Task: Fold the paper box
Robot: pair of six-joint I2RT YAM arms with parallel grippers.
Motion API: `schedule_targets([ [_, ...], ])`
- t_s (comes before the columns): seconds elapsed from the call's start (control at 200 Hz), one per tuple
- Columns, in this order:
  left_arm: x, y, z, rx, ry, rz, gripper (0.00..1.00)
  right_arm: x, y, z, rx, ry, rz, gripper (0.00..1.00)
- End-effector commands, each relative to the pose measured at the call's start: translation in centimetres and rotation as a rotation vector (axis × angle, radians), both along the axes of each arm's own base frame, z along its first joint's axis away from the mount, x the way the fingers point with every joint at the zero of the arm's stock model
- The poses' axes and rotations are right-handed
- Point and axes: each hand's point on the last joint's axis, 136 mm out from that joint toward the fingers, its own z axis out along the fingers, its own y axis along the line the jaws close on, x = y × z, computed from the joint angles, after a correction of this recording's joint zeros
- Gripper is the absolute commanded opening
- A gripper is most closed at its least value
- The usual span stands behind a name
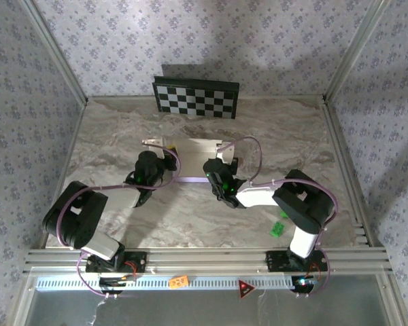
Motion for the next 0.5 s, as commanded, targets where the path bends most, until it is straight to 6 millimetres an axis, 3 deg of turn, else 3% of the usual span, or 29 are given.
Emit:
schedule_targets([
  [0.0, -2.6, -2.9, 0.0, -0.05, 0.028, -0.14, 0.08, -1.5, 1.2, -1.5, -0.021, 0.041, 0.075, 0.0],
  [0.495, -6.3, -1.0, -1.4, -0.001, 0.077, -0.126, 0.14, -5.2, -0.3, -4.8, -0.071, 0.091, 0.039, 0.0],
])
